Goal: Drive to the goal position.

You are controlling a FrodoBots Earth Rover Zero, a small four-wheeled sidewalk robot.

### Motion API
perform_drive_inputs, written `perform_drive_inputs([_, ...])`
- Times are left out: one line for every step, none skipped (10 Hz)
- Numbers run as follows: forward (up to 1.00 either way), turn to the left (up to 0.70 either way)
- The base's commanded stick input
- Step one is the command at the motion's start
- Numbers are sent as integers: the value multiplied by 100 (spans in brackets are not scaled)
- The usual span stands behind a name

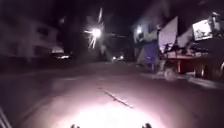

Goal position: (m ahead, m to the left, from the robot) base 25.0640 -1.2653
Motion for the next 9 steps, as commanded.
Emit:
perform_drive_inputs([70,0])
perform_drive_inputs([70,0])
perform_drive_inputs([70,0])
perform_drive_inputs([70,0])
perform_drive_inputs([70,0])
perform_drive_inputs([70,0])
perform_drive_inputs([70,0])
perform_drive_inputs([70,0])
perform_drive_inputs([70,0])
